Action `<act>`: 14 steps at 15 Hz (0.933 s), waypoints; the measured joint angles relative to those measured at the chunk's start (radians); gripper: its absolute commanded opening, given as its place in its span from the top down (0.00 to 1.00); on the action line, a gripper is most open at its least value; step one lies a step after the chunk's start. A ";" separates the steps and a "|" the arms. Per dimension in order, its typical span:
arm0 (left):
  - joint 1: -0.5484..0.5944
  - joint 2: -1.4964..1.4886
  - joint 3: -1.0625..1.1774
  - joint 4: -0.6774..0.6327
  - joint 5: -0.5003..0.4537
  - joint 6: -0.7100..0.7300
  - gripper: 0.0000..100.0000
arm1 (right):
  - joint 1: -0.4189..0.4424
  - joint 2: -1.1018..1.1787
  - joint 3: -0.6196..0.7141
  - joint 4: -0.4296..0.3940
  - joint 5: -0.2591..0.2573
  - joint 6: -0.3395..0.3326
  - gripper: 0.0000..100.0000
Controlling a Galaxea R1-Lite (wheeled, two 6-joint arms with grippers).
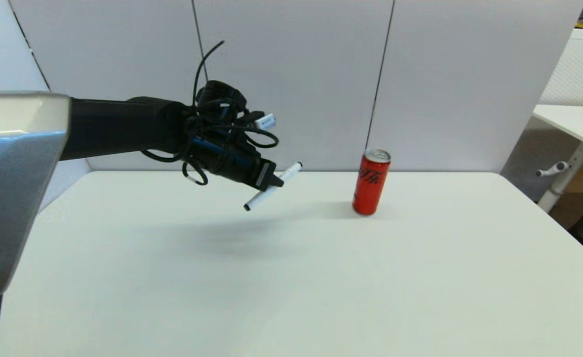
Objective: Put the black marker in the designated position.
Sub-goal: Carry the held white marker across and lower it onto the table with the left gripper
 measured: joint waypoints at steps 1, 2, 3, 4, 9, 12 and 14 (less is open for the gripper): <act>-0.005 0.022 -0.034 0.000 0.010 -0.058 1.00 | 0.000 0.000 0.000 0.000 0.000 0.000 0.00; -0.014 0.040 -0.060 -0.006 0.015 -0.122 1.00 | 0.000 0.000 0.000 0.000 0.000 -0.001 0.00; -0.025 0.059 -0.077 -0.024 0.017 -0.191 1.00 | 0.000 0.000 0.000 0.000 0.000 0.000 0.00; -0.034 0.076 -0.086 -0.054 0.017 -0.252 1.00 | 0.000 0.000 0.000 0.000 0.000 0.000 0.00; -0.065 0.134 -0.096 -0.241 0.096 -0.500 1.00 | 0.000 0.000 0.000 0.000 0.000 -0.001 0.00; -0.086 0.159 -0.096 -0.310 0.198 -0.634 1.00 | 0.000 0.000 0.000 0.000 0.000 -0.001 0.00; -0.098 0.174 -0.096 -0.315 0.268 -0.705 1.00 | 0.000 0.000 0.000 0.001 0.000 0.000 0.00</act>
